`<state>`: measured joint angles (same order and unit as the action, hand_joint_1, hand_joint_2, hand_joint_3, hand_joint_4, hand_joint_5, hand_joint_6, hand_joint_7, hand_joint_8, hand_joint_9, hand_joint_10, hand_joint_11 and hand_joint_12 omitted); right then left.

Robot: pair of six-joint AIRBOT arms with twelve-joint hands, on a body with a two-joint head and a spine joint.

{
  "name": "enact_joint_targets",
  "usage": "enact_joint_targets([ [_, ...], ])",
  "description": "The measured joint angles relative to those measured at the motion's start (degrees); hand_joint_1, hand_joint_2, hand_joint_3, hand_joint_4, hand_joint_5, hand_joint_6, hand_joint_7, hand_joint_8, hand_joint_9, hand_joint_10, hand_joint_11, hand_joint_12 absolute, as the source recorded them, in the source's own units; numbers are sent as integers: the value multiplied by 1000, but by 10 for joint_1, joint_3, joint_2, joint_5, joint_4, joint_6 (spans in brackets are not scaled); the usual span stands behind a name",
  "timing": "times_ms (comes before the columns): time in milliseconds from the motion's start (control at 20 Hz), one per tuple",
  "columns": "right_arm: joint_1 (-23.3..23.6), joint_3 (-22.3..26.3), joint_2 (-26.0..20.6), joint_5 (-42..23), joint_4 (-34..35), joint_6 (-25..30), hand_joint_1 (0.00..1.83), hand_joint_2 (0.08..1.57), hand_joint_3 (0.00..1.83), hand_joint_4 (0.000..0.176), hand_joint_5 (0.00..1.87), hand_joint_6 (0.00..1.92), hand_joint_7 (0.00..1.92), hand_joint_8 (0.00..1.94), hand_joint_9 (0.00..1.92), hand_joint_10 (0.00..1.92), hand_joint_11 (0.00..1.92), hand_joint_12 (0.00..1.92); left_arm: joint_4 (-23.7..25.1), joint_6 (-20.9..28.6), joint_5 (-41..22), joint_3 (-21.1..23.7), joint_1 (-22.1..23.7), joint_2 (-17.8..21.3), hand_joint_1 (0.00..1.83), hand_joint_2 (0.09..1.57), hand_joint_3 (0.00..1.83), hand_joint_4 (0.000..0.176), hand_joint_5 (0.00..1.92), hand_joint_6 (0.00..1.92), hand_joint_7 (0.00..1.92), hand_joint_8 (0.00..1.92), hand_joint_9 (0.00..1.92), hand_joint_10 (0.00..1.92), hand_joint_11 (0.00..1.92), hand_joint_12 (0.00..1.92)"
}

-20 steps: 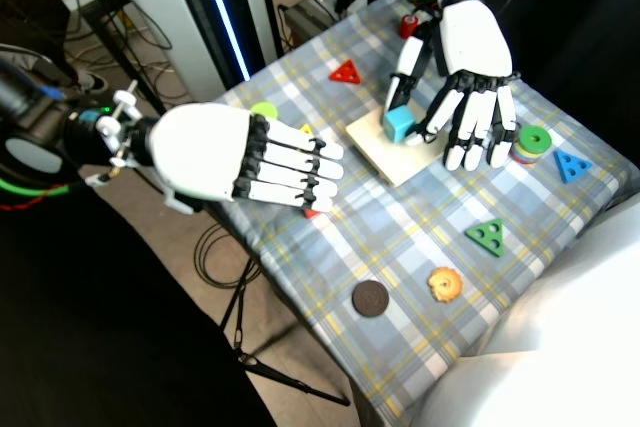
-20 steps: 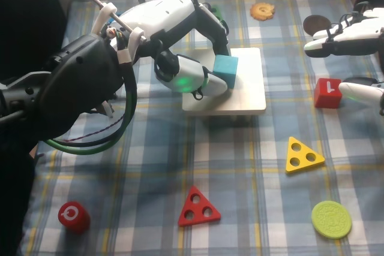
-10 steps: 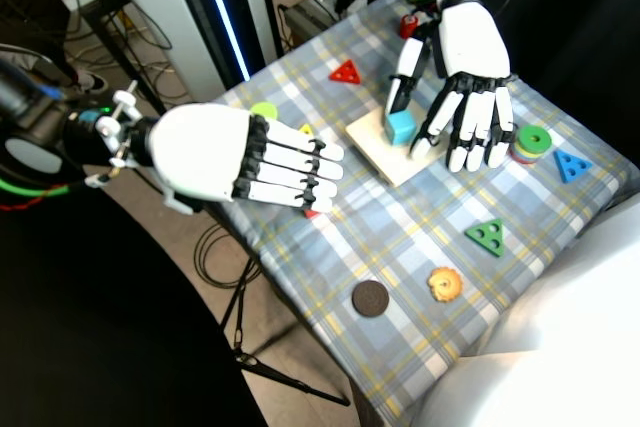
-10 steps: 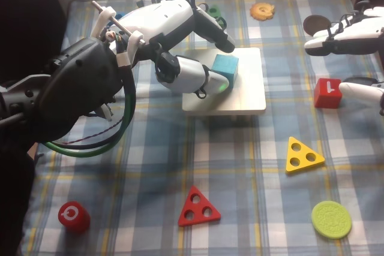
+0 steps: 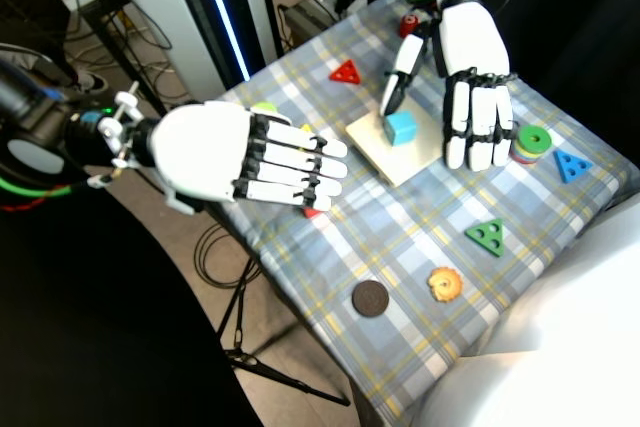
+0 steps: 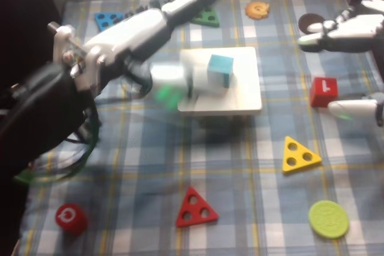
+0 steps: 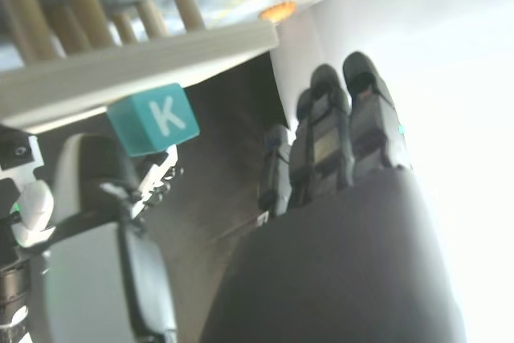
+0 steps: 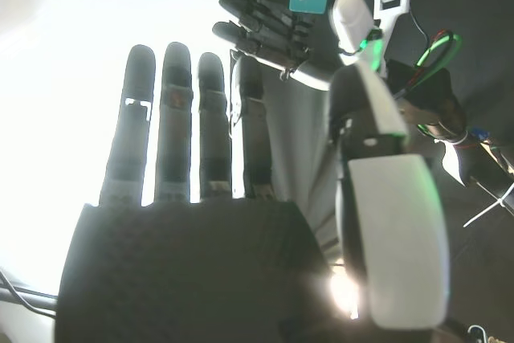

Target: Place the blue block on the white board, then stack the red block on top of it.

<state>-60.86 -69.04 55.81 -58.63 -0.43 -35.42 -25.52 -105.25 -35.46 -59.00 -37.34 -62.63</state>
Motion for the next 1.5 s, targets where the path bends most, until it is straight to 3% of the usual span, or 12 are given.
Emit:
enact_joint_targets([
  [150,29,-21,24,58,-3,-22,790,1004,0,39,532,0,440,1,449,1,53,1045,45,121,-95,46,-40,67,674,836,0,176,0,0,0,0,0,0,0,0],
  [250,39,-30,36,89,-3,-34,812,995,0,10,577,2,463,2,477,5,24,1153,65,155,-124,62,-59,89,743,838,0,176,0,0,0,0,3,1,32,14],
  [350,47,-35,40,112,1,-46,826,996,1,17,615,12,486,8,499,12,16,1168,84,196,-151,80,-82,113,725,839,0,176,0,0,3,1,26,9,83,39],
  [600,51,-50,48,148,20,-66,856,1037,4,34,729,18,561,13,552,14,66,1121,102,227,-207,105,-108,145,738,846,1,176,1,0,1,0,0,0,5,14],
  [700,51,-54,51,153,22,-65,857,1043,1,9,782,15,586,7,565,10,74,1108,114,244,-221,116,-122,160,788,856,4,176,5,2,0,0,0,0,0,0],
  [900,51,-57,52,155,28,-65,890,1056,0,40,870,18,641,8,613,11,134,1027,133,319,-266,129,-170,186,765,839,0,173,36,12,13,5,0,0,31,14],
  [950,51,-57,52,154,29,-65,967,1118,3,149,907,853,664,6,636,7,158,1017,131,321,-274,134,-180,193,760,840,0,172,46,15,15,5,0,0,37,17],
  [1000,51,-58,52,153,30,-64,968,1149,6,171,874,1090,692,11,661,11,181,1018,127,327,-288,141,-194,200,763,845,0,175,54,16,15,4,0,0,45,21],
  [1100,55,-61,52,155,34,-66,980,1151,0,176,888,1114,762,19,728,23,221,1060,126,331,-309,149,-209,208,776,851,2,176,63,15,21,5,0,0,48,24],
  [1200,55,-61,53,156,34,-65,1036,1134,0,84,940,1041,840,31,794,40,268,1114,127,339,-321,153,-220,208,798,853,3,172,54,8,27,6,0,0,50,27],
  [1250,56,-61,53,154,33,-65,1071,1128,0,13,958,1012,862,30,794,35,261,1124,127,348,-323,153,-223,208,793,860,6,166,57,8,34,8,11,4,53,29],
  [1500,72,-59,52,162,19,-66,1070,1130,0,8,952,1021,832,2,723,1,151,1134,101,352,-334,153,-243,208,785,882,9,160,31,0,26,1,11,1,7,14],
])
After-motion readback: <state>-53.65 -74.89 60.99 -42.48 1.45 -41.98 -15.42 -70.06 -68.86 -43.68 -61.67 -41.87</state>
